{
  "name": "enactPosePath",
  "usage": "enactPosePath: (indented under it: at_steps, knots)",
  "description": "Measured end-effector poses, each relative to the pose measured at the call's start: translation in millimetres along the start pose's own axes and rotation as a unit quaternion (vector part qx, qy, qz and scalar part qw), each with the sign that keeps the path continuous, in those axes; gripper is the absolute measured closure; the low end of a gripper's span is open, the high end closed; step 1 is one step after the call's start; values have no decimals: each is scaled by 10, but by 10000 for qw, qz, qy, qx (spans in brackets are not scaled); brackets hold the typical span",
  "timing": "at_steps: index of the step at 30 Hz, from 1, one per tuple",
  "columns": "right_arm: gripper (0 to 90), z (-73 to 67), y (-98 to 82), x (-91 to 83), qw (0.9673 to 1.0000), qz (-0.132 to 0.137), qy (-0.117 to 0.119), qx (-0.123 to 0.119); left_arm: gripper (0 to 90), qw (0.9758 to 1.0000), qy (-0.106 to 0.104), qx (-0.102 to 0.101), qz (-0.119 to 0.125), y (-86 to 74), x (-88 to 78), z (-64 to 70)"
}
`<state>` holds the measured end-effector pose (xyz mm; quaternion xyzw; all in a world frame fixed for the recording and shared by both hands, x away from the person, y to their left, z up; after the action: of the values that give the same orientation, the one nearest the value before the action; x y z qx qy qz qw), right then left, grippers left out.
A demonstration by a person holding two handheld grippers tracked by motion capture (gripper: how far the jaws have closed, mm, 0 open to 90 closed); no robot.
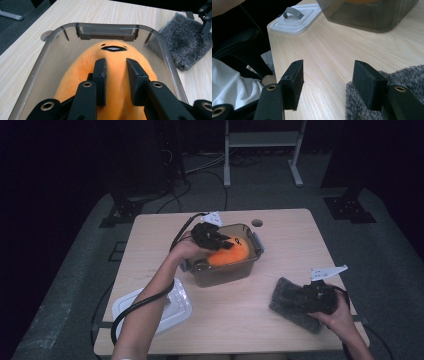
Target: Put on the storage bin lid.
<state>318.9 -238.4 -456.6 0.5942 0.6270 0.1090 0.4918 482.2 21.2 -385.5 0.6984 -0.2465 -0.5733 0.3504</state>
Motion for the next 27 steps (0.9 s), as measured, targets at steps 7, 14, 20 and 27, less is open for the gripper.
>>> enactPosePath:
  at_steps: [7, 14, 20, 27]
  knots:
    - [409, -1, 2, -3, 10000, 6, 2, -12, 713, 10000, 14, 31, -75, 3, 13, -1]
    - [409, -2, 0, 0, 10000, -6, -2, -5, 709, 9998, -2, 58, -191, -31, 39, 1]
    - [409, 0, -1, -1, 10000, -5, -4, -2, 693, 9995, -50, 71, -309, -43, 59, 13]
    - [409, -4, 1, -4, 10000, 9, 0, -5, 656, 9988, -89, 111, -464, -56, 81, 26]
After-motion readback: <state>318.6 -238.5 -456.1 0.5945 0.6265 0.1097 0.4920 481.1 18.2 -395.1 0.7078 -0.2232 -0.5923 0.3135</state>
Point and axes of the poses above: each handheld gripper's, and its own axes: x roughly forward along the jaws, y roughly out of its top, z roughly to its right, the point moved 6 cm from there along x, roughly forward along the jaws, and after that the axes turned 6 degrees about x, right-handed, at the moved point
